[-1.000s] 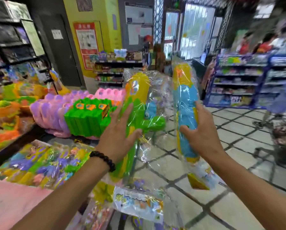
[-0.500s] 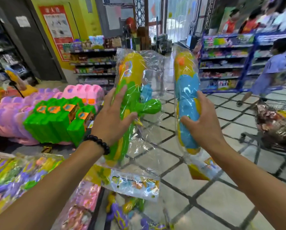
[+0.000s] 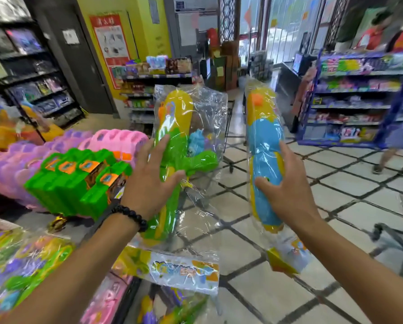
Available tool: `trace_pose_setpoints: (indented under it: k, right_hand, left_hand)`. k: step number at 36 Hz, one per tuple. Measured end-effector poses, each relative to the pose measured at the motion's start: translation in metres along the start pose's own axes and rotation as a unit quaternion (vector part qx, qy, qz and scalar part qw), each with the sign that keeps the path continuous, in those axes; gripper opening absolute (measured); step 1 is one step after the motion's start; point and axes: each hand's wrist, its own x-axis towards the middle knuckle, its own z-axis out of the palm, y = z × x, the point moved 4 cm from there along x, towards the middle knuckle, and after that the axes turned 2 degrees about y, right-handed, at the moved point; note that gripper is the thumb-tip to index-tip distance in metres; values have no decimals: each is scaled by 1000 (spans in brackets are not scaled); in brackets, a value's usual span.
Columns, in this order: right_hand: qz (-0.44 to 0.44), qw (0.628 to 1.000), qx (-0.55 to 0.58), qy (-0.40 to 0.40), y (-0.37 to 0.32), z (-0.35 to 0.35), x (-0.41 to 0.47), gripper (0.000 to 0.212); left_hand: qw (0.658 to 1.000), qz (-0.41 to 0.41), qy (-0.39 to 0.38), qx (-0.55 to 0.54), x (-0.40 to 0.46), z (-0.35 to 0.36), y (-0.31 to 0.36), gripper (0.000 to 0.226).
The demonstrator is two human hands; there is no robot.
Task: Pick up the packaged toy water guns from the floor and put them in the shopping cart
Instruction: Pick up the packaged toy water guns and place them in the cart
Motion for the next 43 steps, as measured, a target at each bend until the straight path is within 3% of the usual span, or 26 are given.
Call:
trace_pose_setpoints:
  k: [8,19,28,43]
  right_hand:
    - [-3,1000,6,-11,61,42,102,94]
    - [-5,999,-12,-36,127,112,315,91]
    - [-3,999,-5,-47,161,178,440,92]
    - [-72,992,-12,-107,202,363,628,95]
  left_hand:
    - [1000,-7,-6,-16,101,92,-16,88]
    - [996,-35,-34,-77,308,230,-54,88]
    - [997,-51,-29,-50,420,268,-88,87]
    - [993,-120,-15,5,567,332,-223,86]
